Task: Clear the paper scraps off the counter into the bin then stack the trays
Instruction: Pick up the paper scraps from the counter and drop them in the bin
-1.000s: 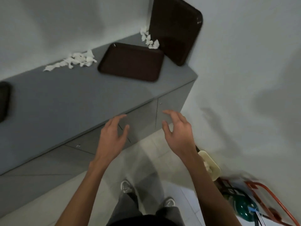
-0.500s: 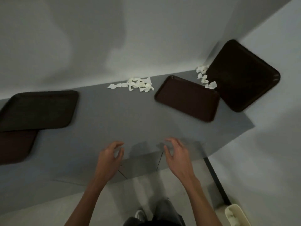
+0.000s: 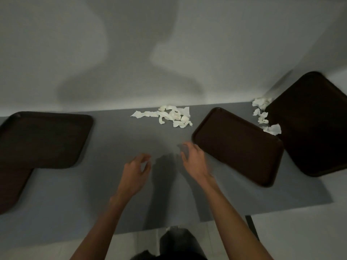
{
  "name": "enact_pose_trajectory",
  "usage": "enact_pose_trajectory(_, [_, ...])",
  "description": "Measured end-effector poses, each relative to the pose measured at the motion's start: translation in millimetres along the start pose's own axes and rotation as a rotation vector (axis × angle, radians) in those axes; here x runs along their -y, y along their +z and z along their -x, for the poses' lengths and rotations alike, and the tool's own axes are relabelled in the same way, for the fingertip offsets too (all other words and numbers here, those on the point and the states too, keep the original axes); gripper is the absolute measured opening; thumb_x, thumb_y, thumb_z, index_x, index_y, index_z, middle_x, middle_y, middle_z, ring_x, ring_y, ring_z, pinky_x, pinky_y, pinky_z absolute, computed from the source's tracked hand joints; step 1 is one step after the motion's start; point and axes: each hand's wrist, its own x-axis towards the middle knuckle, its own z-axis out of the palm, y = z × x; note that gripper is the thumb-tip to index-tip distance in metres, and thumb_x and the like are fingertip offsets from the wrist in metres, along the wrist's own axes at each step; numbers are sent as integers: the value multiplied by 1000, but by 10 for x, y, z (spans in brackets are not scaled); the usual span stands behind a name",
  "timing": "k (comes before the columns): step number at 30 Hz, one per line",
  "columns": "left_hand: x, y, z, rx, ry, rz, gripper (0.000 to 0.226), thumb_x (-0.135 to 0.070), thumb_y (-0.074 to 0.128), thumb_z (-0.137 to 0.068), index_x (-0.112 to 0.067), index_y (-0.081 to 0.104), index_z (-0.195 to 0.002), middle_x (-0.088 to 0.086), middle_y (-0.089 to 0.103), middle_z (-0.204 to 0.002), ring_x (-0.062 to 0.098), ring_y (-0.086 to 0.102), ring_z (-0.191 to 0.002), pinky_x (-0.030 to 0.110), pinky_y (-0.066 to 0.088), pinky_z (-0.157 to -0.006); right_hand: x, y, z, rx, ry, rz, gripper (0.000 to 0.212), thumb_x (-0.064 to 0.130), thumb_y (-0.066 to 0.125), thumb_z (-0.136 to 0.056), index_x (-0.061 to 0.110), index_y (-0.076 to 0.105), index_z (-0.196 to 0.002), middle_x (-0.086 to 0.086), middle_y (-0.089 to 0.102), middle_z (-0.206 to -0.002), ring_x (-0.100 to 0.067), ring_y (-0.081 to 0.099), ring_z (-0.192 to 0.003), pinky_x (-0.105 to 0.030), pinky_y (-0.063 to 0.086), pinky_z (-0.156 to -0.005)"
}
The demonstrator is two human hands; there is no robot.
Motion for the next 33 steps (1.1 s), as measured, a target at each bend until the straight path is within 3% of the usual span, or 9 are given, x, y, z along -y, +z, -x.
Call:
enact_pose_trajectory(5, [-8,79,-233,20,-52,32,23,-13,67,-95,-22,70,-116,-16,72,-108,-4,64,-94,19,52,-84,-43,184,-1124,43,44,160,49,22,58,-101,26,45,-149,-20,56,-132,-44,60,-118,-49,53,-95])
enact_pose_trajectory(10, [108,143,-362,48,-54,38,24,-12,69,-93,-27,71,-112,-20,73,-101,-17,63,-89,14,53,-81,-319,577,-1703,84,110,317,51,37,49,-107,31,40,-157,-26,39,-145,-44,42,-129,-49,39,-111])
enact_pose_trajectory(14, [128,160,-483,57,-79,65,22,-12,69,-94,-28,71,-110,-21,74,-98,-11,68,-90,12,54,-81,-336,761,-1472,-19,-69,352,38,31,65,-102,12,66,-135,-21,57,-133,-37,52,-118,-44,45,-106])
enact_pose_trajectory(17, [95,188,-553,77,-112,126,18,-14,69,-95,-27,72,-108,-21,75,-97,-9,69,-90,9,53,-80,-288,897,-1107,3,-174,276,31,11,87,-80,8,77,-109,-11,71,-105,-28,65,-91,-36,59,-81])
enact_pose_trajectory(20, [73,264,-623,82,-131,157,15,-16,68,-97,-26,73,-107,-23,74,-98,-11,69,-91,7,52,-80,-249,946,-745,151,-164,198,21,12,65,-97,12,75,-115,-5,69,-113,-23,62,-106,-31,50,-94])
enact_pose_trajectory(22, [41,314,-670,88,-154,186,14,-19,66,-99,-27,72,-108,-27,73,-100,-13,67,-95,6,50,-81,-166,819,-591,168,-57,-22,5,17,70,-92,18,74,-96,2,70,-99,-14,65,-90,-27,50,-84])
enact_pose_trajectory(24, [-20,340,-735,72,-193,237,12,-26,63,-102,-30,69,-112,-29,71,-103,-16,64,-100,2,46,-80,22,604,-479,163,31,-214,21,20,77,-84,22,58,-78,10,67,-79,-6,62,-69,-27,49,-68])
enact_pose_trajectory(30, [-150,430,-949,131,-633,922,46,-52,41,-107,-18,71,-102,9,75,-102,17,70,-94,33,52,-85,577,-44,-470,305,12,-628,35,20,85,-81,25,55,-100,11,79,-98,-9,72,-82,-27,56,-77])
enact_pose_trajectory(33, [-163,412,-1060,220,-890,1329,68,-58,29,-106,-12,78,-93,13,75,-104,22,73,-89,37,48,-84,555,25,-612,285,-20,-507,31,20,81,-83,27,56,-100,14,79,-96,-8,68,-77,-28,53,-75])
